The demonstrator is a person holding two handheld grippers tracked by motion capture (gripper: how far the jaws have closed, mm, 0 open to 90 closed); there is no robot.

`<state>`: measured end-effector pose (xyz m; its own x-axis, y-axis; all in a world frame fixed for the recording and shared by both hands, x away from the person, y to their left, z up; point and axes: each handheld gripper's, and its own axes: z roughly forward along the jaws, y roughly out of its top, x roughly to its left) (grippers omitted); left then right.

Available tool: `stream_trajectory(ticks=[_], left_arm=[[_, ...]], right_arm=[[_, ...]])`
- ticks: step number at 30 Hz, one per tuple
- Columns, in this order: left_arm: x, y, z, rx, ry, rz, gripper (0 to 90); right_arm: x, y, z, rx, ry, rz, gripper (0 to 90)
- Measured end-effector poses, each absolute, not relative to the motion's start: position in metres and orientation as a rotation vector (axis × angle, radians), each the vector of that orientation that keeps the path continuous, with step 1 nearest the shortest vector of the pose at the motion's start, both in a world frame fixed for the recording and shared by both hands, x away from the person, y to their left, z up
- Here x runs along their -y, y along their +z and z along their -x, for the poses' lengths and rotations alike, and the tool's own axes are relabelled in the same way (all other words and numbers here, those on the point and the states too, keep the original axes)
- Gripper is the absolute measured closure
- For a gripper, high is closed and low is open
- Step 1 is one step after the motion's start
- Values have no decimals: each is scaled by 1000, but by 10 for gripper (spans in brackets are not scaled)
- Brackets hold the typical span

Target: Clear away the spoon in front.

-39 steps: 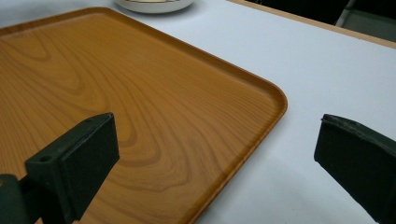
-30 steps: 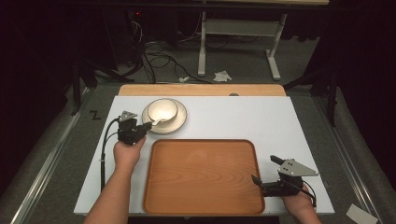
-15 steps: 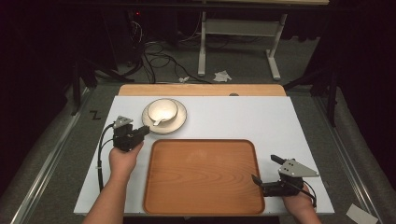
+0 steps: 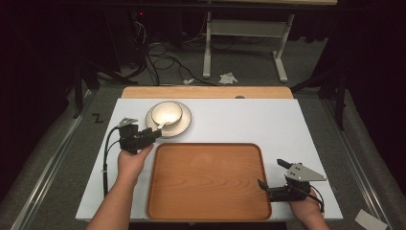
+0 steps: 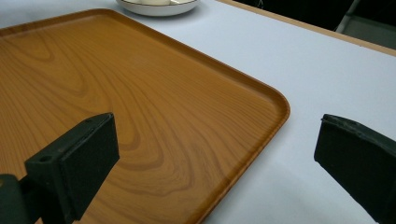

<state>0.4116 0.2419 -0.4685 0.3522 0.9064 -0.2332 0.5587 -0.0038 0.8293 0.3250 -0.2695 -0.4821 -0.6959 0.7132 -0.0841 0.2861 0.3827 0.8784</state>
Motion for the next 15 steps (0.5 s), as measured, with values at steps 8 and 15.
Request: stream_trajectory(ticks=[8, 15], left_arm=[[-235, -462, -410, -1331, 402, -1645, 425], [-232, -464, -421, -1422, 305, -1554, 454]], right_arm=[[268, -483, -325, -2199, 1261, -870, 9], [269, -483, -326, -2202, 1262, -862, 9]])
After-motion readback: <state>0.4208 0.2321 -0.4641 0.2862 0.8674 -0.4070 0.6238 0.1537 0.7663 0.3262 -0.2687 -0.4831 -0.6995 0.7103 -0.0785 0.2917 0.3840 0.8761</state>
